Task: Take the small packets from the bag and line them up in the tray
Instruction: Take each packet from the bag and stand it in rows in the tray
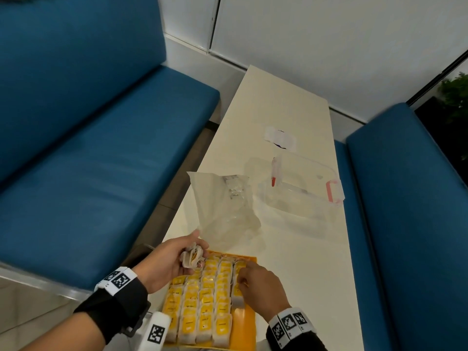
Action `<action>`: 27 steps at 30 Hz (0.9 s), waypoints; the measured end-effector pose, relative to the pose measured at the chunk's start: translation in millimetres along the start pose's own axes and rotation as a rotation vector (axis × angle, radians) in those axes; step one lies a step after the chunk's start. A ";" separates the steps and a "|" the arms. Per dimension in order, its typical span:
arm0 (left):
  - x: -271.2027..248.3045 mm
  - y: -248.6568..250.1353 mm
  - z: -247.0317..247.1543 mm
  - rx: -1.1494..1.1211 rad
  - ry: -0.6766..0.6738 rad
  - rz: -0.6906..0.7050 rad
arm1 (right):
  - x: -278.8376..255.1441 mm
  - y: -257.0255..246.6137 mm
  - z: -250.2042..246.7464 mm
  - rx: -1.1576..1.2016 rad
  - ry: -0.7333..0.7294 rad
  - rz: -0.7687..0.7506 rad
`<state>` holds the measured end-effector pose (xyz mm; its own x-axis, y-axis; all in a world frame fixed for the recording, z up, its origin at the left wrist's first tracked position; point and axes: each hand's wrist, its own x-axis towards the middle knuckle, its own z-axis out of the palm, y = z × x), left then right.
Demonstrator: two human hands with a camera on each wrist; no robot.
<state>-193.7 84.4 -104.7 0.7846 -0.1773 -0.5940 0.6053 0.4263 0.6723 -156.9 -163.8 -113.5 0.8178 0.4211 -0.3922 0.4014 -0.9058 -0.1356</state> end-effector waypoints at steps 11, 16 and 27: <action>-4.7 6.1 10.8 -0.107 -0.106 -0.075 | -15.6 -10.4 -41.9 0.182 0.271 -0.015; -2.1 1.6 21.5 -0.166 -0.108 -0.053 | -17.3 -48.7 -64.2 0.533 0.253 -0.138; -3.0 0.3 27.0 -0.143 -0.161 0.021 | -4.6 -56.8 -53.1 0.639 0.266 -0.061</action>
<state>-192.2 61.1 -90.8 0.8150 -0.3015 -0.4949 0.5726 0.5504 0.6076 -161.6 -111.9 -55.7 0.9074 0.3956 -0.1416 0.1951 -0.6951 -0.6919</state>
